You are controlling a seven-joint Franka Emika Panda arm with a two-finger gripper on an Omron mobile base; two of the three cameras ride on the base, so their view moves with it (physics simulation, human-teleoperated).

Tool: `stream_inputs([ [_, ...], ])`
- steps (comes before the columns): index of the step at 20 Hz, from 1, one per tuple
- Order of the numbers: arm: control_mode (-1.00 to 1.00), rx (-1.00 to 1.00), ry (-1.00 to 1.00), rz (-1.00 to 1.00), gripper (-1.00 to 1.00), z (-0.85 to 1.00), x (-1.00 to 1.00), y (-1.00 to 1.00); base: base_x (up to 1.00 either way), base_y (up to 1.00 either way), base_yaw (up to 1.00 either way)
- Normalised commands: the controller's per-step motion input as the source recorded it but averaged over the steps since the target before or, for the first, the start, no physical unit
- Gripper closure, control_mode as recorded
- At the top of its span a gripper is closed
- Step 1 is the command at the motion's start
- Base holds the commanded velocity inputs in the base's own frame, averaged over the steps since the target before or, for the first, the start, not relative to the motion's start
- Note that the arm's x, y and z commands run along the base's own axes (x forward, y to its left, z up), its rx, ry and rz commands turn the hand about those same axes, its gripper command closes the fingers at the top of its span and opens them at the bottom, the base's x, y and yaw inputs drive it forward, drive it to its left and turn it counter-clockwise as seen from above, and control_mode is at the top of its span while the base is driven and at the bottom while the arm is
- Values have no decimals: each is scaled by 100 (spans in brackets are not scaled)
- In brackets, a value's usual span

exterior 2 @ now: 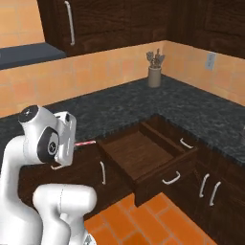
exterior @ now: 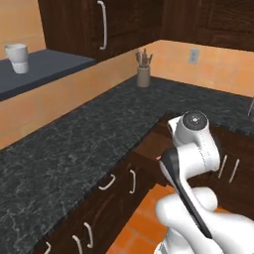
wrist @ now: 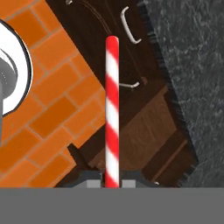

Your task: Take a straw from the drawer in front and place it inside the glass cup on the dining counter.

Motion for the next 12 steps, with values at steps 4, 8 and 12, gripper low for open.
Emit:
stream_inputs([
  [4, 100, 0, 0, 0, 100, 0, 0, 0, -41, 3, -52],
  [8, 100, 0, 0, 0, 100, 0, 0, 0, -30, 0, -59],
  [12, 100, 0, 0, 0, 100, 0, 0, 0, -22, 0, -63],
])
